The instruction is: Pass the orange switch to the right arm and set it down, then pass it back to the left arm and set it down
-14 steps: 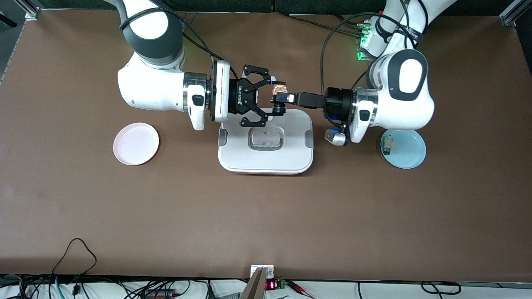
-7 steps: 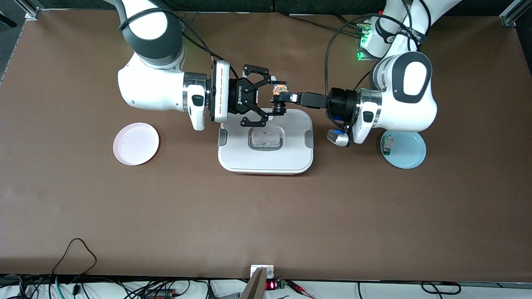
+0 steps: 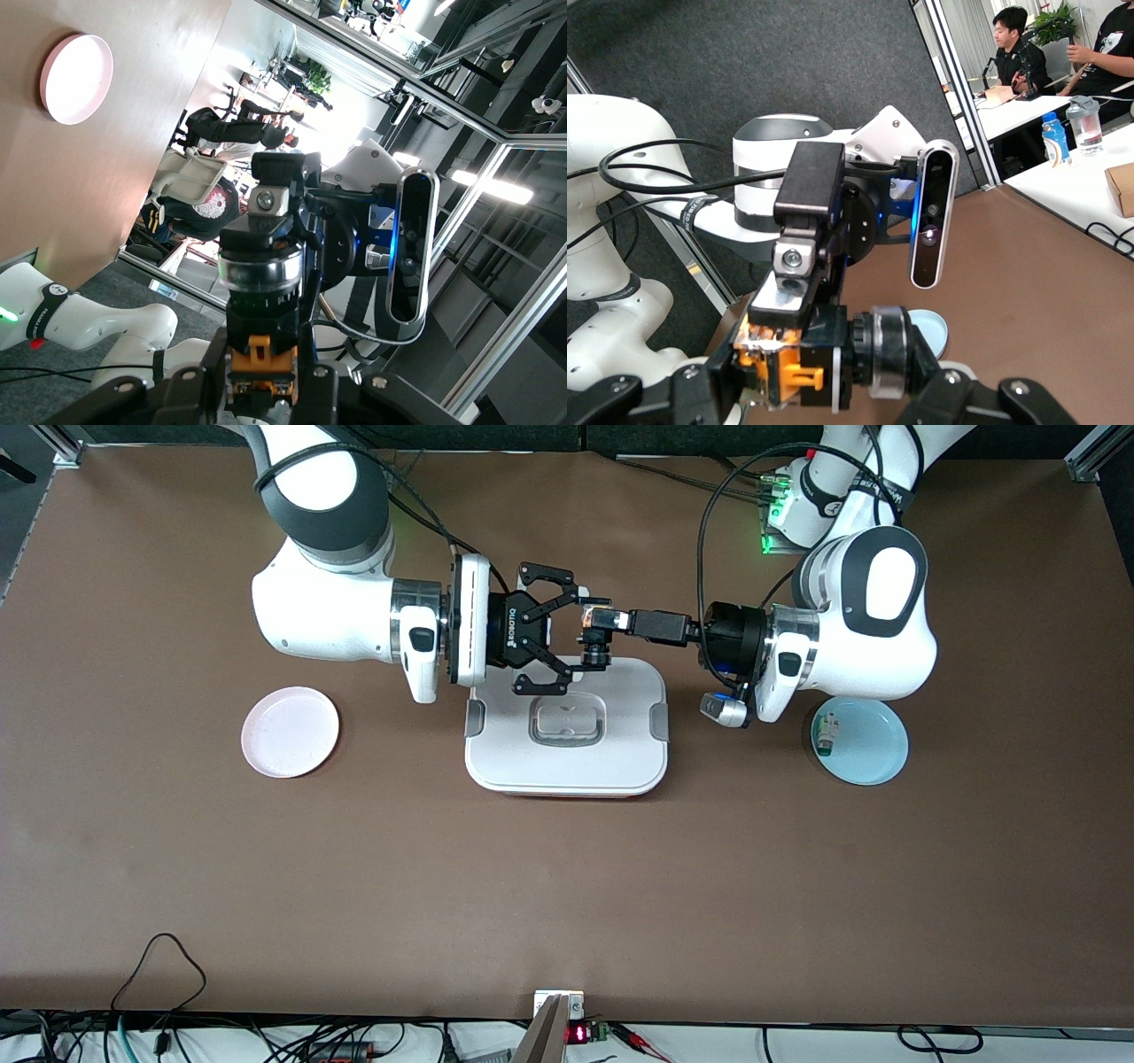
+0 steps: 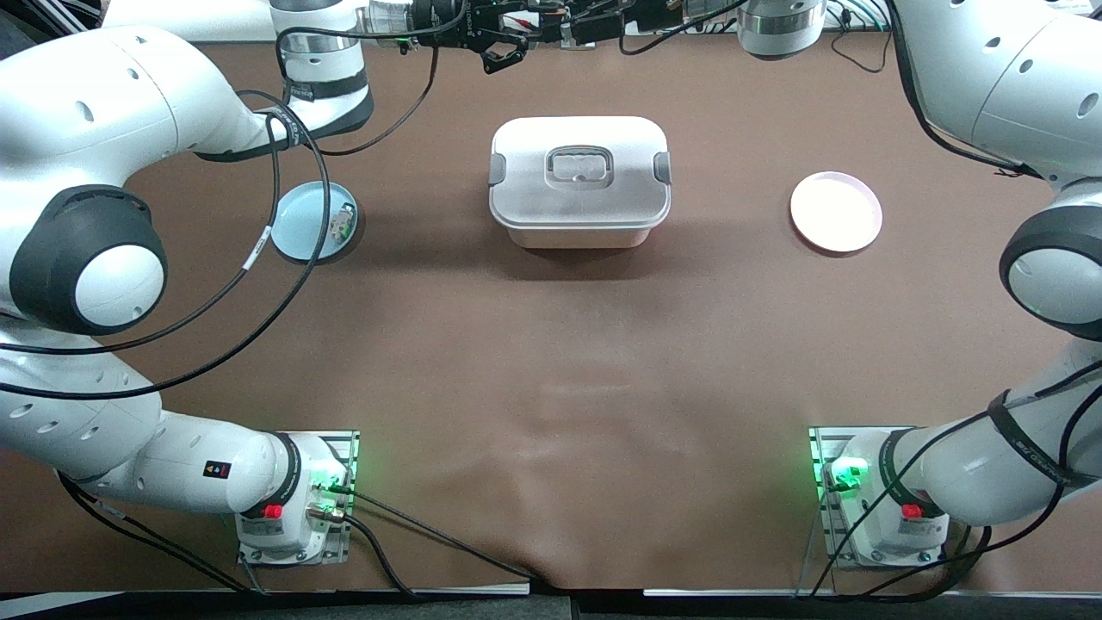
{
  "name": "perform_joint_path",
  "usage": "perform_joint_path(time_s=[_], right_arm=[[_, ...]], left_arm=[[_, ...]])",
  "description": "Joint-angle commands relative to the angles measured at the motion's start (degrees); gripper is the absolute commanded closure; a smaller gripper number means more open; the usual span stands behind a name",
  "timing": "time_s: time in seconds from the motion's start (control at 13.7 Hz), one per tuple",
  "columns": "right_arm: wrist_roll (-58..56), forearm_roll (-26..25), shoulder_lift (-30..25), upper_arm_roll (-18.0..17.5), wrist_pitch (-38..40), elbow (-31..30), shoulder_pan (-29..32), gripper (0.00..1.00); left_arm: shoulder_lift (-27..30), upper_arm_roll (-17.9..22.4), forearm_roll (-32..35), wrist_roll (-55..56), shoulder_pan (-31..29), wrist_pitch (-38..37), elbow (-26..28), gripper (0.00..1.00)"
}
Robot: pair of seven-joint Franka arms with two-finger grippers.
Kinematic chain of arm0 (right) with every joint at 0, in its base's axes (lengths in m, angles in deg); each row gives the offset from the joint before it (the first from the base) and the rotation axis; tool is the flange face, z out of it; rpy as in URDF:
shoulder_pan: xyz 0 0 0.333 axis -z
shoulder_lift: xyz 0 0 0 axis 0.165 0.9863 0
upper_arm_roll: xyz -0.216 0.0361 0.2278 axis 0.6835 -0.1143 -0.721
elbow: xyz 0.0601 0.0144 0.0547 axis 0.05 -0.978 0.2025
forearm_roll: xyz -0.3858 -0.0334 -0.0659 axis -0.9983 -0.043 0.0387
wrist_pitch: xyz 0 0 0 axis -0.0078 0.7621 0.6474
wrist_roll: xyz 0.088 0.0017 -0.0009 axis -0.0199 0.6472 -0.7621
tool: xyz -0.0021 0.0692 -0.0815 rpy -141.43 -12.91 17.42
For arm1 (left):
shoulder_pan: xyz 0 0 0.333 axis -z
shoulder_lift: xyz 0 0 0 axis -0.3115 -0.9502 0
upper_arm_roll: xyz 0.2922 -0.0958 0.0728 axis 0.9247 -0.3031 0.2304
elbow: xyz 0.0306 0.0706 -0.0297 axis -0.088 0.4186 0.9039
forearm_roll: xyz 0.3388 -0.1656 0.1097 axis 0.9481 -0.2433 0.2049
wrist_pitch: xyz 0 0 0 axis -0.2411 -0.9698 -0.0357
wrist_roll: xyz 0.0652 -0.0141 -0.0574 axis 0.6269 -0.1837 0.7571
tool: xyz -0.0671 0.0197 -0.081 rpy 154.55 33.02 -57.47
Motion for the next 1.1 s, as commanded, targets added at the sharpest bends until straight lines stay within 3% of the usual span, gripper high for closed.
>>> perform_joint_path(time_s=[0.0,0.15,0.37,0.44,0.88,1.02], right_arm=[[-0.81,0.93,-0.34,0.15,-0.13,-0.49,-0.35,0.6],[-0.81,0.93,-0.34,0.15,0.13,-0.58,-0.35,0.59],[0.06,1.02,-0.6,0.15,0.14,-0.75,-0.35,0.41],[-0.54,1.02,-0.87,0.15,0.05,-1.01,-0.35,0.03],[0.07,1.02,-1.31,0.15,0.05,-1.72,-0.26,0.0],[0.24,1.02,-1.48,0.15,0.14,-1.89,-0.17,0.0]], left_arm=[[1.84,-0.01,-1.53,0.13,-0.25,-0.31,1.98,1.0],[1.93,-0.01,-1.44,0.22,-0.25,-0.31,1.98,1.0],[1.93,-0.01,-0.91,0.39,-0.34,-0.31,1.89,1.0],[1.93,-0.01,-0.91,0.39,-0.34,-0.31,1.89,1.0],[1.93,0.25,0.31,0.83,-0.34,-0.49,1.28,1.0],[1.67,0.25,6.88,-0.04,-1.04,-2.41,-0.12,1.0]])
